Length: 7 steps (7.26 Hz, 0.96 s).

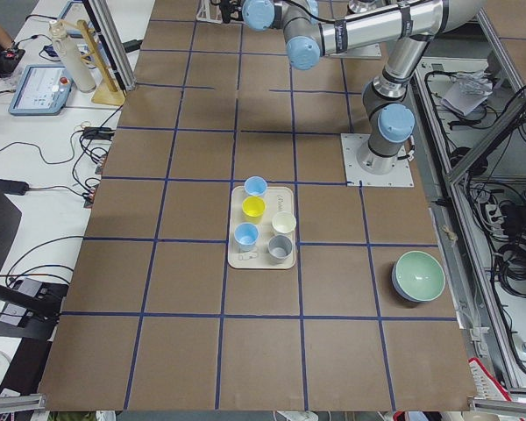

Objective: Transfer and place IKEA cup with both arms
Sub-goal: 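Carry the pink cup to the cream tray while the right arm withdraws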

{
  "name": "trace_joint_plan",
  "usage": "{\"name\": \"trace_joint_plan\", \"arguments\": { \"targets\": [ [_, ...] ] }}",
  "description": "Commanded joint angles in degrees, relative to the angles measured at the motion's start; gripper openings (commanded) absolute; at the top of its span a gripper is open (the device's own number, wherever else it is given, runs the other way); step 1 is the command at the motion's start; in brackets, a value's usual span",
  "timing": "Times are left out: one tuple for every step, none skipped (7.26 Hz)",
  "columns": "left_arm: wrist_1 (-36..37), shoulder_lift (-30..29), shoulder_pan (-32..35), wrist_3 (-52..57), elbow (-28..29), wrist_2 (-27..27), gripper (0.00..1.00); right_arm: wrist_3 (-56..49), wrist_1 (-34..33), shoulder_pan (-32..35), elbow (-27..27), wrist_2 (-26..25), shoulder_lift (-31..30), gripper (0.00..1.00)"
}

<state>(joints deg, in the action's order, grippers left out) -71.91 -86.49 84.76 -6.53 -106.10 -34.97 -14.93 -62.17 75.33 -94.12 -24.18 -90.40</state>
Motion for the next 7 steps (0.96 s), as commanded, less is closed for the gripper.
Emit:
{"name": "trace_joint_plan", "arguments": {
  "targets": [
    [-1.81,0.36,-0.21,1.85,0.62,-25.54,0.00,8.00,-8.26,0.17,0.16,-17.57,-1.27,1.00],
    [-4.52,0.97,-0.38,4.74,0.80,-36.38,0.00,15.38,-16.24,1.21,-0.01,-26.19,-1.53,1.00],
    [-7.16,1.32,-1.78,11.47,0.19,-45.54,0.00,17.11,-17.80,3.31,0.16,-33.67,-1.71,1.00],
    [-9.36,1.24,-4.23,13.97,-0.16,-55.29,0.00,18.95,-19.55,5.51,0.16,-43.40,-2.67,1.00],
    [-10.52,1.24,-7.91,17.65,-1.64,-60.43,0.00,21.32,-20.61,8.49,0.42,-51.68,-3.37,1.00],
    [-9.92,1.24,-13.86,22.39,-5.40,-63.27,0.00,22.13,-21.76,11.56,1.12,-59.85,-3.29,1.00],
    [-5.13,1.58,-18.79,28.00,-9.70,-65.47,0.00,22.74,-21.77,13.68,1.21,-66.64,-3.64,1.00]
  ]
}}
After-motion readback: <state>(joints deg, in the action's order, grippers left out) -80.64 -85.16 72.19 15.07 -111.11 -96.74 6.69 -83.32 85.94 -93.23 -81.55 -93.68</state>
